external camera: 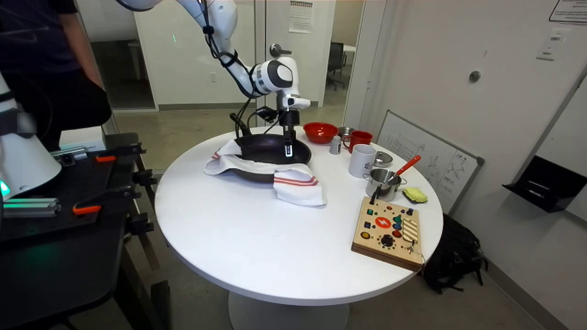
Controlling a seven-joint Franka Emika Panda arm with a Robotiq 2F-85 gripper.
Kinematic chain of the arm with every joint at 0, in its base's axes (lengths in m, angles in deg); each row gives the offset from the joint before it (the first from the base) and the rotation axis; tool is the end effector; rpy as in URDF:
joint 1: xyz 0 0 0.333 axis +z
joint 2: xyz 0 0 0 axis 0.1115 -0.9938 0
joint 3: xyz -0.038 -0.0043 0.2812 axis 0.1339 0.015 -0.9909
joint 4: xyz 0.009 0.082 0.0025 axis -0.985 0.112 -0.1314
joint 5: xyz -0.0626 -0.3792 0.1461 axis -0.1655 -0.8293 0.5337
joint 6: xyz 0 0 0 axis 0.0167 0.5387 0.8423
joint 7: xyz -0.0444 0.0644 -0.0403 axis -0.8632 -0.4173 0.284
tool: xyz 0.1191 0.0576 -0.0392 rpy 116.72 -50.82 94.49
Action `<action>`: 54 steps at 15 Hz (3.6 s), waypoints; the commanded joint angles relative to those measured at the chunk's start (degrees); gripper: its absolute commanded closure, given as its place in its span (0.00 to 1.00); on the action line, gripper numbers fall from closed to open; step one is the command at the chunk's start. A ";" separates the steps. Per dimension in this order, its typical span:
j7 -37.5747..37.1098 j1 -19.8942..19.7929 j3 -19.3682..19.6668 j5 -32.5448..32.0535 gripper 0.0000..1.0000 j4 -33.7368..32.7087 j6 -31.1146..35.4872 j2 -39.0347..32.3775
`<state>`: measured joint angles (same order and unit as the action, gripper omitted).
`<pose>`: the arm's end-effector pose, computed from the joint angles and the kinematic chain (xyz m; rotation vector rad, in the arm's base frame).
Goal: Pick up the kitchen towel and wipe the pan
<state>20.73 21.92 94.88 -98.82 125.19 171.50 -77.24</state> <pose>0.6675 0.1383 -0.0210 2.4804 -0.7575 0.0973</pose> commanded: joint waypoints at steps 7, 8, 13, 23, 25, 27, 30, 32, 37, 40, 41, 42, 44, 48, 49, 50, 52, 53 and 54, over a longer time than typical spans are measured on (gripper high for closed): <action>-11.73 -6.67 -3.99 -0.14 0.00 -1.98 0.74 0.48; -10.93 -7.94 -4.96 0.32 0.00 -1.42 2.18 0.87; -10.68 -11.50 -6.93 1.11 0.00 -0.74 5.58 0.93; -15.79 -7.30 -4.76 -1.56 0.00 -1.07 2.02 3.42; -17.13 -6.68 -4.70 -1.58 0.00 0.37 0.04 4.81; -19.34 -6.34 -4.54 -1.63 0.00 2.87 -0.81 6.50; -19.74 -6.90 -4.80 -2.46 0.00 6.11 1.30 7.88; -19.08 -7.64 -5.26 -2.42 0.00 8.84 3.63 8.63; -17.55 -7.49 -4.31 -4.81 0.00 14.81 12.06 9.01; -18.46 -6.71 -3.18 -6.13 0.00 17.03 14.86 9.25; -18.95 -6.31 -2.64 -6.42 0.00 17.50 15.05 9.38; -19.07 -6.13 -2.36 -6.66 0.00 17.86 15.38 9.50; -19.74 -5.71 -1.71 -6.72 0.26 18.63 15.74 9.91; -19.91 -5.68 -1.46 -6.50 0.56 19.68 15.97 10.81; -19.88 -5.73 -1.45 -6.50 0.63 19.88 16.19 10.98; -19.78 -5.77 -1.46 -6.51 0.72 20.13 16.45 11.15; -19.62 -5.88 -1.56 -6.44 0.87 20.51 16.87 11.47; -19.52 -5.93 -1.62 -6.43 0.94 20.76 17.27 11.63; -19.45 -6.03 -1.72 -6.30 0.95 20.89 17.62 11.72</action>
<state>2.48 15.48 92.94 -104.00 143.05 186.92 -67.58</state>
